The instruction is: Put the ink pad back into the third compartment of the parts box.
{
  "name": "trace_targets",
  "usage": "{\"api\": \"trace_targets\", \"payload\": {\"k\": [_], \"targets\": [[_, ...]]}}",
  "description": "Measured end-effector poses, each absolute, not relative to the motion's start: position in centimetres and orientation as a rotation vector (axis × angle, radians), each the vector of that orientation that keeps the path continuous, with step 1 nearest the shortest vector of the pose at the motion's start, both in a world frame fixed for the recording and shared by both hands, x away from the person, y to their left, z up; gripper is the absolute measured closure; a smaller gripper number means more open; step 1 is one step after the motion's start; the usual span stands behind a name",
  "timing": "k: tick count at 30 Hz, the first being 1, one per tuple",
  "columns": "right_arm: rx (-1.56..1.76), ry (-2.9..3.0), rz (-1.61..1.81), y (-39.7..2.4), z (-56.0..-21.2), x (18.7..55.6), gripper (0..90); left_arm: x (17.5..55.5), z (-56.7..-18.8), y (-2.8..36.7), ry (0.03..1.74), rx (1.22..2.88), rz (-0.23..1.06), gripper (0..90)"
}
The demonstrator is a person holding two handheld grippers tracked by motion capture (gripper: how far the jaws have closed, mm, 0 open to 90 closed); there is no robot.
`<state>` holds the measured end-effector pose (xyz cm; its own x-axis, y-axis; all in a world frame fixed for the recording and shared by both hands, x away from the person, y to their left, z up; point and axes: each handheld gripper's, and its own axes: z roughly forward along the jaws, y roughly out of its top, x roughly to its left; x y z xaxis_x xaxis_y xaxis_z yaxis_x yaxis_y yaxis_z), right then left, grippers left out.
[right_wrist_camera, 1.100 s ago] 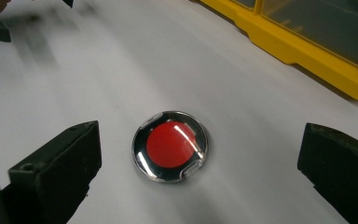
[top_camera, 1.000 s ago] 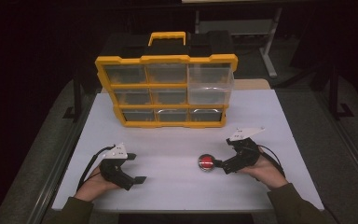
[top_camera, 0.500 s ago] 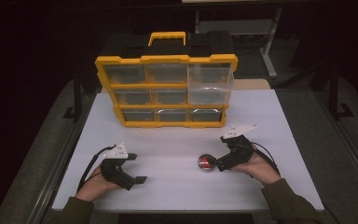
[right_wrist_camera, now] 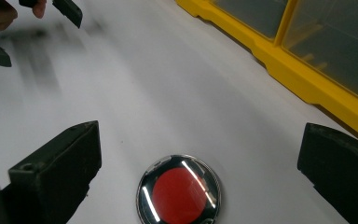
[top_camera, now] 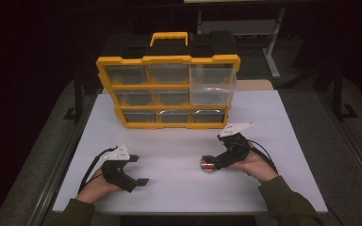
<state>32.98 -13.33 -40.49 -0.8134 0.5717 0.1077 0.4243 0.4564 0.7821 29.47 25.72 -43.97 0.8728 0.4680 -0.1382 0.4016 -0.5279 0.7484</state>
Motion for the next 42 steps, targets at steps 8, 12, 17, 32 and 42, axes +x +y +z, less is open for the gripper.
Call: {"api": "trace_targets", "payload": {"k": [8, 12, 17, 32, 42], "targets": [[0.856, 2.539, 1.282, -12.7, -40.4, 33.4, 0.0, 29.5, -44.0, 25.7, 0.626, 2.189, 0.097, 0.0], [0.849, 2.539, 1.291, -12.2, -40.2, 33.7, 0.0, 29.5, -43.9, 25.7, 0.623, 2.186, 0.099, 0.0], [0.853, 2.541, 1.288, -11.7, -40.2, 34.1, 0.0, 29.6, -43.9, 25.8, 0.627, 2.179, 0.096, 0.0], [0.811, 2.563, 1.288, -9.4, -40.3, 35.3, 0.0, 29.5, -43.7, 25.8, 0.627, 2.179, 0.096, 0.0], [0.781, 2.591, 1.257, -8.4, -40.3, 35.4, 0.0, 29.6, -43.8, 25.9, 0.625, 2.181, 0.094, 0.0]]}}
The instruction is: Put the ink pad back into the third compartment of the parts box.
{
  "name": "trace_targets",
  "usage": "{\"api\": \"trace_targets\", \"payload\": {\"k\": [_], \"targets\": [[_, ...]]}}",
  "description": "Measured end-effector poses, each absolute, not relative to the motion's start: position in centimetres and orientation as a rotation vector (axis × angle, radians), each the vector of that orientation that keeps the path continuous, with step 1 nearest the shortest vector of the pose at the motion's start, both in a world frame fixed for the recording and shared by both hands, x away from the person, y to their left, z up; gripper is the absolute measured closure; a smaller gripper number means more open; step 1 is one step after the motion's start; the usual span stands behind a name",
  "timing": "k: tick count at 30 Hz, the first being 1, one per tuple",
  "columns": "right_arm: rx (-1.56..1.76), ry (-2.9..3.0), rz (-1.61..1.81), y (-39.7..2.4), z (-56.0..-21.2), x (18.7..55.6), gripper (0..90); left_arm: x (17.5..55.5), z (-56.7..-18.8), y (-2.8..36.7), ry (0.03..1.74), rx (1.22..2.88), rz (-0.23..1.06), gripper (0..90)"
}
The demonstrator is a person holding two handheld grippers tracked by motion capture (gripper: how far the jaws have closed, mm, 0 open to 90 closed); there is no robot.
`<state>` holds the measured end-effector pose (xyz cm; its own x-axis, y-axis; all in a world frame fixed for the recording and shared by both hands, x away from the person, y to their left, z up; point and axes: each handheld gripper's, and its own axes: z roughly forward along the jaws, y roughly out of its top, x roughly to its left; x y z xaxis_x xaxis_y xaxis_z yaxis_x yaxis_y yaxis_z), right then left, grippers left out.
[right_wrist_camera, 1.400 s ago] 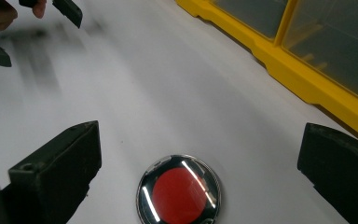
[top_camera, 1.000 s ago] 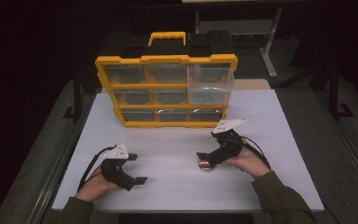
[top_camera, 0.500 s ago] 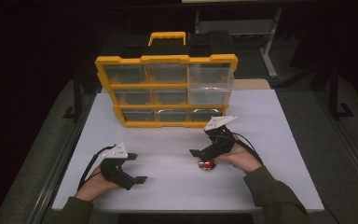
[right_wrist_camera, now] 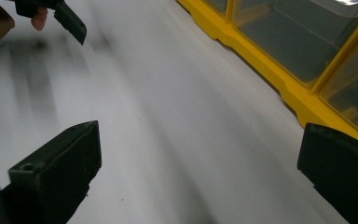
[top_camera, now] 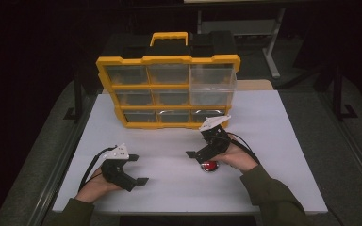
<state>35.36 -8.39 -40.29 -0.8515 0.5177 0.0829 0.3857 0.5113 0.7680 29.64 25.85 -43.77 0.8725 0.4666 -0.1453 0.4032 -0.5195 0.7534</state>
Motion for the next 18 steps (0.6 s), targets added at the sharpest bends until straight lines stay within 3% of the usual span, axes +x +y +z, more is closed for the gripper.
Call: {"api": "trace_targets", "payload": {"k": [18], "targets": [[0.769, 2.686, 1.036, -8.84, -40.7, 34.84, 0.0, 29.55, -43.87, 25.76, 0.616, 2.199, 0.091, 0.0]]}}
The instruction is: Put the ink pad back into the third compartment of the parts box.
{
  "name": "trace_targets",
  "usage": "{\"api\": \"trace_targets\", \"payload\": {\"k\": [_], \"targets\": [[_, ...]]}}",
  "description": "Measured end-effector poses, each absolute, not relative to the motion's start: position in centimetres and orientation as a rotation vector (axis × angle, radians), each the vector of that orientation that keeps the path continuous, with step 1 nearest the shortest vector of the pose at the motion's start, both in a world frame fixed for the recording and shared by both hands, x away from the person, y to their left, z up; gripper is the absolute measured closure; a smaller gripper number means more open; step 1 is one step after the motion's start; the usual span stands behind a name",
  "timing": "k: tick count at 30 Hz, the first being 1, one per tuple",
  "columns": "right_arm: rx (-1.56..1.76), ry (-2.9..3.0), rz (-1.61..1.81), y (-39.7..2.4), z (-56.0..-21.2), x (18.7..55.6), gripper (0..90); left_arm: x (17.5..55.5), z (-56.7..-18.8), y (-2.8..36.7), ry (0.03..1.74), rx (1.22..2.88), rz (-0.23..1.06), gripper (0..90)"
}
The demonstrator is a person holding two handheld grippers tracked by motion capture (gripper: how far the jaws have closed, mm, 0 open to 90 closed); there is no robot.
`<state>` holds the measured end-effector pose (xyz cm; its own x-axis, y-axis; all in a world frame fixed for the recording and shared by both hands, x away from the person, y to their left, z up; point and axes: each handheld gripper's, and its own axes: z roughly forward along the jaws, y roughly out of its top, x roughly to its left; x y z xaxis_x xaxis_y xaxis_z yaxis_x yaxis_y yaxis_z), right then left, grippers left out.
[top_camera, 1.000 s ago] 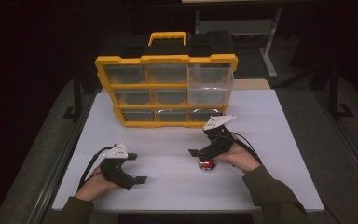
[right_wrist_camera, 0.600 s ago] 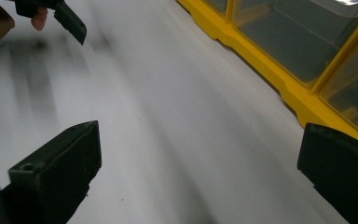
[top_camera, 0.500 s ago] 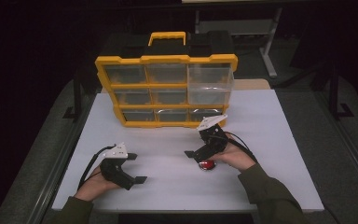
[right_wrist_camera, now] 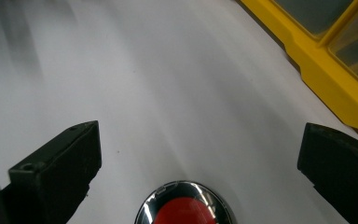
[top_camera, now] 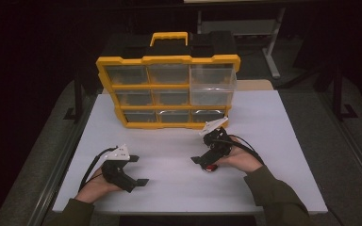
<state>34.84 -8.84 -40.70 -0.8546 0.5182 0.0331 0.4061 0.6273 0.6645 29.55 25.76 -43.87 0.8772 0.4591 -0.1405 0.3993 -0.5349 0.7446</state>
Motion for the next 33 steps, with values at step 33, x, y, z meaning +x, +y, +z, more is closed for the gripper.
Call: {"api": "trace_targets", "payload": {"k": [33], "targets": [[0.697, 2.888, 0.718, -8.7, -42.8, 34.3, 0.0, 29.5, -43.9, 25.6, 0.606, 2.207, 0.078, 0.0]]}}
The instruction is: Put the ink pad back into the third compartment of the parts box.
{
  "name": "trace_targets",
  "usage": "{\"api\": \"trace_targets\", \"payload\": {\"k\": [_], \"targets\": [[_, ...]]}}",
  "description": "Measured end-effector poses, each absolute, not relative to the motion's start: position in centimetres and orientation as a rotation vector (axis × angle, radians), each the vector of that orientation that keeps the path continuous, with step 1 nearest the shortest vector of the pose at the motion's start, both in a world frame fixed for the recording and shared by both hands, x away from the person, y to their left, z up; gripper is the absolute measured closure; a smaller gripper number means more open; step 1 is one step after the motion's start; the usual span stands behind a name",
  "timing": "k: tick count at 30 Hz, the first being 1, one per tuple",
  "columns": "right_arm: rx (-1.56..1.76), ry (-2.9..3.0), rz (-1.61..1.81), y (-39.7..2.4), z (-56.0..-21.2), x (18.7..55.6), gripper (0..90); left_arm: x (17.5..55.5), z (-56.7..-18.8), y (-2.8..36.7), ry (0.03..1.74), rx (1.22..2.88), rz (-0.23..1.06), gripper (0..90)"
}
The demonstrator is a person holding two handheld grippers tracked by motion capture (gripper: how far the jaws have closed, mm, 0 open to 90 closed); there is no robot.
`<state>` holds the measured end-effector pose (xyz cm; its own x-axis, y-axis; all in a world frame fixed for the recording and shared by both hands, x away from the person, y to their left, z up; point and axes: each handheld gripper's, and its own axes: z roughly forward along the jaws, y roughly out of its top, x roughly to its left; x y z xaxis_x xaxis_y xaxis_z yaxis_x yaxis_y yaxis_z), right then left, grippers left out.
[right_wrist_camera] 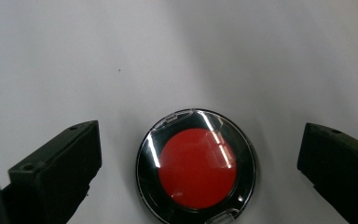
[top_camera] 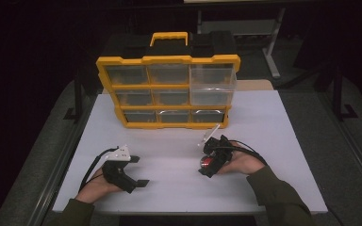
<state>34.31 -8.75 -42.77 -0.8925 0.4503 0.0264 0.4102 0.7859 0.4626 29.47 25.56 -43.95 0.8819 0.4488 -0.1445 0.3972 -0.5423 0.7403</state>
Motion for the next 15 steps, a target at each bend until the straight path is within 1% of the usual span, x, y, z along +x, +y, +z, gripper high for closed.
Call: {"api": "trace_targets", "payload": {"k": [7, 13, 15], "targets": [[0.693, 2.922, 0.693, -8.65, -43.02, 34.28, 0.0, 29.5, -43.97, 25.54, 0.605, 2.206, 0.079, 0.0], [0.68, 2.933, 0.664, -8.68, -43.07, 34.21, 6.1, 29.51, -43.97, 25.54, 0.607, 2.207, 0.081, 0.0], [0.682, 2.932, 0.659, -8.68, -43.05, 34.2, 9.5, 29.51, -43.97, 25.54, 0.607, 2.207, 0.081, 0.0]]}}
